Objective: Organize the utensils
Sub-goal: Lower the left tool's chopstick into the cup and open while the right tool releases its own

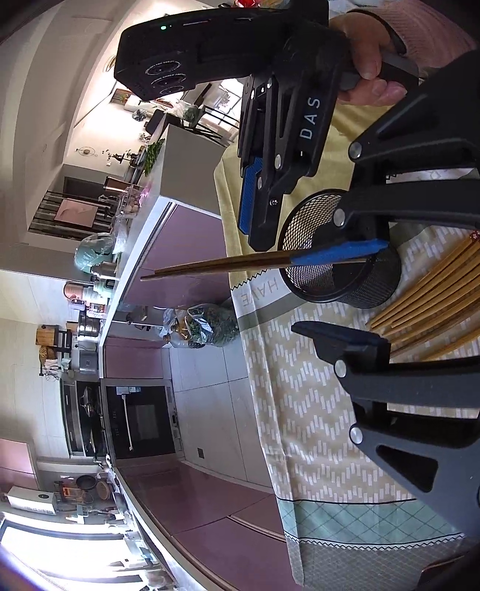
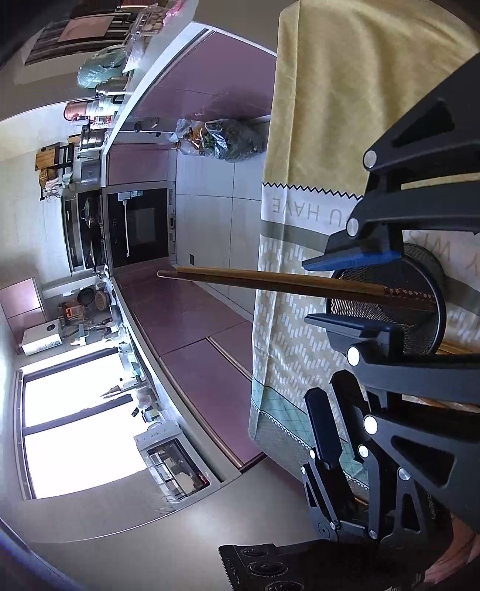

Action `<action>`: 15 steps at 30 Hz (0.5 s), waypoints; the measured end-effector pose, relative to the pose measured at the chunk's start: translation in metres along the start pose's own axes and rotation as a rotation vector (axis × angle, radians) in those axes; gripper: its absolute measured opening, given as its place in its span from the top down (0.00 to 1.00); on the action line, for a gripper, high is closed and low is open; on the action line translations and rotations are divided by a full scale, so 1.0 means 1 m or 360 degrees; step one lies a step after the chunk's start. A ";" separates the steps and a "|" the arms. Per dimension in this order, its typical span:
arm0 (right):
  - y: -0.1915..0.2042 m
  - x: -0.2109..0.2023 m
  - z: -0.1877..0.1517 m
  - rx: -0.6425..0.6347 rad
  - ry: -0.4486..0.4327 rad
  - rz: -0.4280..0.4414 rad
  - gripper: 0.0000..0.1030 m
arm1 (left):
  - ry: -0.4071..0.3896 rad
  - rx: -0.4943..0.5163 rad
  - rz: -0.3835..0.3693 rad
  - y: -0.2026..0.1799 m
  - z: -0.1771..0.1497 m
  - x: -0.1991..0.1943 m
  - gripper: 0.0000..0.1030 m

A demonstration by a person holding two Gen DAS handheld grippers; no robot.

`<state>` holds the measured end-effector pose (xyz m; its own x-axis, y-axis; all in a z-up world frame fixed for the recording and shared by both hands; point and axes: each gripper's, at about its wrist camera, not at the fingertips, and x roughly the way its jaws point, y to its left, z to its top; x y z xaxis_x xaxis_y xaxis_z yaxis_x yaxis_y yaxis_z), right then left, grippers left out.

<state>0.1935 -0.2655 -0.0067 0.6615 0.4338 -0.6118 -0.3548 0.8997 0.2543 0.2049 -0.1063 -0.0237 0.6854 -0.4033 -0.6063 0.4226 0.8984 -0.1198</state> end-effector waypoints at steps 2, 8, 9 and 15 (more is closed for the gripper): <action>0.002 -0.004 -0.002 -0.0005 -0.0019 0.0004 0.75 | -0.0026 0.0006 0.0021 0.000 -0.005 -0.007 0.65; 0.011 -0.024 -0.009 -0.0045 -0.0095 0.0024 0.63 | -0.0098 0.0017 0.0095 0.000 -0.016 -0.025 0.54; 0.014 -0.028 -0.011 -0.0053 -0.0110 0.0027 0.61 | -0.0109 0.0024 0.0115 0.000 -0.018 -0.029 0.53; 0.029 -0.055 -0.030 -0.0116 -0.0176 0.0120 0.51 | -0.0163 0.0022 0.0185 0.012 -0.036 -0.054 0.42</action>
<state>0.1275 -0.2641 0.0120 0.6985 0.5066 -0.5055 -0.4507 0.8601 0.2391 0.1515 -0.0671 -0.0208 0.7869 -0.3129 -0.5319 0.3443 0.9379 -0.0424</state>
